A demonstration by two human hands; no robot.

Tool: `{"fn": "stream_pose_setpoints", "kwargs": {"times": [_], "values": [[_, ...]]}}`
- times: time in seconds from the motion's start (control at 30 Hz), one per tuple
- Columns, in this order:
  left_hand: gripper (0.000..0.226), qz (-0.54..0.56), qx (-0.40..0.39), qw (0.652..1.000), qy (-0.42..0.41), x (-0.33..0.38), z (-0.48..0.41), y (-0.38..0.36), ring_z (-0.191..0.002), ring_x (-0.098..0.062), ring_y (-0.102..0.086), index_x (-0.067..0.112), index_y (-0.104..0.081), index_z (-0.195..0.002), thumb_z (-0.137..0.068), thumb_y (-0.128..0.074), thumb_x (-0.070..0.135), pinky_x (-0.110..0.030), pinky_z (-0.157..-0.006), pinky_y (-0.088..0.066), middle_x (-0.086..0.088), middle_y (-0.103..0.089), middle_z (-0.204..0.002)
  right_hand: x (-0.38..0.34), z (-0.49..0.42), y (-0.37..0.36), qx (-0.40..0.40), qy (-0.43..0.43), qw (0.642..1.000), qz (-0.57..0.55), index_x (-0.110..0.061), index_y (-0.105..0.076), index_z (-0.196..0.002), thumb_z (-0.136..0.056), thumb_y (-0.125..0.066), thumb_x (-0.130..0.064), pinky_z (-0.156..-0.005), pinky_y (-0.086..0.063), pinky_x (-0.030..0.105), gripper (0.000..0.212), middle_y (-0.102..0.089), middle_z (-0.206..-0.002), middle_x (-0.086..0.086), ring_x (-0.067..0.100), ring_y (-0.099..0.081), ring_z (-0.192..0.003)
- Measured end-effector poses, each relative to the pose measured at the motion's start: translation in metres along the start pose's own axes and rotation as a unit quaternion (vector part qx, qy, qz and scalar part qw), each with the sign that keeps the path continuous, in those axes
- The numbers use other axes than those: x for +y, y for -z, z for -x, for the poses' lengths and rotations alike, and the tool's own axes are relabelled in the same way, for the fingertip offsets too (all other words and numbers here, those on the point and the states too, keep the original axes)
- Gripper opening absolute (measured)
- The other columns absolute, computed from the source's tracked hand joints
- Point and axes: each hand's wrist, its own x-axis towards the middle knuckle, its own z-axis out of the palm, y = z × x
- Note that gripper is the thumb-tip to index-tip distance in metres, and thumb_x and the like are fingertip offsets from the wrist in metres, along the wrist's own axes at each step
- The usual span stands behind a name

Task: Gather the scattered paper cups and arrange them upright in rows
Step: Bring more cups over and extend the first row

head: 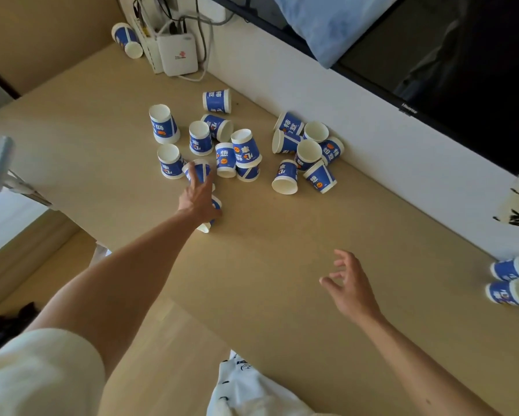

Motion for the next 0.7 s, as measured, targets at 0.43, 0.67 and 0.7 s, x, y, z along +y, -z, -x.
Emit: {"fn": "stream_pose_setpoints", "kwargs": {"times": [0.43,0.67,0.7], "values": [[0.095,0.058,-0.026,0.990,-0.125,0.045,0.074,-0.069,-0.114,-0.040,-0.059,0.023,-0.030,-0.147,-0.070,-0.079,0.047,-0.042,-0.085,-0.054,-0.007,0.005,-0.160,-0.024,0.005,-0.029,-0.104,0.015,0.994,0.034,-0.018,-0.042,-0.143,-0.085,-0.076,-0.018,-0.083,-0.049,0.025,0.067,-0.052,-0.120,0.001,0.010,-0.064,-0.090],[0.074,0.125,0.043,0.982,-0.132,0.053,0.078,-0.061,-0.108,-0.035,-0.058,0.021,-0.037,-0.137,-0.080,-0.064,0.058,-0.045,-0.072,-0.057,-0.006,-0.028,-0.145,-0.041,0.001,-0.038,-0.128,0.066,0.985,0.090,-0.016,-0.043,-0.144,-0.084,-0.074,-0.017,-0.095,-0.049,0.038,0.067,-0.050,-0.126,0.003,0.019,-0.060,-0.105],[0.067,0.130,0.078,0.980,-0.132,0.052,0.075,-0.056,-0.105,-0.032,-0.058,0.018,-0.040,-0.132,-0.083,-0.059,0.059,-0.043,-0.068,-0.057,-0.006,-0.035,-0.137,-0.046,-0.001,-0.040,-0.129,0.082,0.982,0.107,-0.016,-0.043,-0.144,-0.084,-0.073,-0.016,-0.098,-0.047,0.039,0.068,-0.049,-0.130,0.004,0.022,-0.057,-0.113]]}}
